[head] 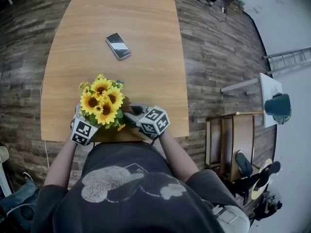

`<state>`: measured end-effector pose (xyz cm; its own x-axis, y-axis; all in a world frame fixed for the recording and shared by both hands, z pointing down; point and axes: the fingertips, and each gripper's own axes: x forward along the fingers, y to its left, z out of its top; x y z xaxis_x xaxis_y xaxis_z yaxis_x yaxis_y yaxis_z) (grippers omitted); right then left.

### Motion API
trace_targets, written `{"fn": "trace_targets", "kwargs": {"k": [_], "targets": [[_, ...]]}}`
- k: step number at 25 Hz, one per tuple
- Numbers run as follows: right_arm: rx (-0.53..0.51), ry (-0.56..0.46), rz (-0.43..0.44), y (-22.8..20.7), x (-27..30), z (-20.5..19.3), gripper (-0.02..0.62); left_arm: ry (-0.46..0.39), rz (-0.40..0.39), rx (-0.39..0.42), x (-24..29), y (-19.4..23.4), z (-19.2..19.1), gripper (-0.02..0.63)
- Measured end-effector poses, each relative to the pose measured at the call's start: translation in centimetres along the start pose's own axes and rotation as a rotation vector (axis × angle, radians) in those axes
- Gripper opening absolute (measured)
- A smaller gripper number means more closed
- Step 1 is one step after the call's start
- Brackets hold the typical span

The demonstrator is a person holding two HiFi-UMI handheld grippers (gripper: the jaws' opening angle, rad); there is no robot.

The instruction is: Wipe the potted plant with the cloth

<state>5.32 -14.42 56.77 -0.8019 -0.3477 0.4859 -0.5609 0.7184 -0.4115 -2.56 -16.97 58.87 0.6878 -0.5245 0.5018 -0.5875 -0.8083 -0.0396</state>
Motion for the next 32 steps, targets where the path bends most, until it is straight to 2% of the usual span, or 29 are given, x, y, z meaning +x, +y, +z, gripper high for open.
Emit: {"fn": "trace_targets", "kwargs": {"k": [5, 9, 14, 19, 21, 23, 32], "targets": [[0.082, -0.069, -0.126, -3.1, -2.7, 0.2, 0.049, -0.018, -0.119, 0.067, 0.7, -0.8, 0.5, 0.586], [0.078, -0.048, -0.207, -5.8, -2.3, 0.5, 0.049, -0.041, -0.200, 0.112, 0.9, -1.2, 0.8, 0.584], [0.072, -0.022, -0.205, -7.3, 0.6, 1.9, 0.049, -0.057, -0.275, 0.151, 1.0, -1.8, 1.0, 0.584], [0.080, -0.061, -0.123, -6.8, 3.2, 4.5, 0.049, -0.041, -0.355, 0.207, 0.8, -2.4, 0.7, 0.586], [0.068, -0.057, -0.100, -6.5, 3.8, 4.9, 0.049, -0.028, -0.345, 0.203, 0.7, -2.3, 0.6, 0.588], [0.066, -0.053, -0.092, -6.3, 4.0, 4.8, 0.049, -0.016, -0.301, 0.162, 0.7, -1.9, 0.3, 0.597], [0.072, -0.054, -0.073, -4.7, 2.8, 3.4, 0.049, -0.004, -0.023, -0.061, -1.7, 0.4, -1.8, 0.607]]}}
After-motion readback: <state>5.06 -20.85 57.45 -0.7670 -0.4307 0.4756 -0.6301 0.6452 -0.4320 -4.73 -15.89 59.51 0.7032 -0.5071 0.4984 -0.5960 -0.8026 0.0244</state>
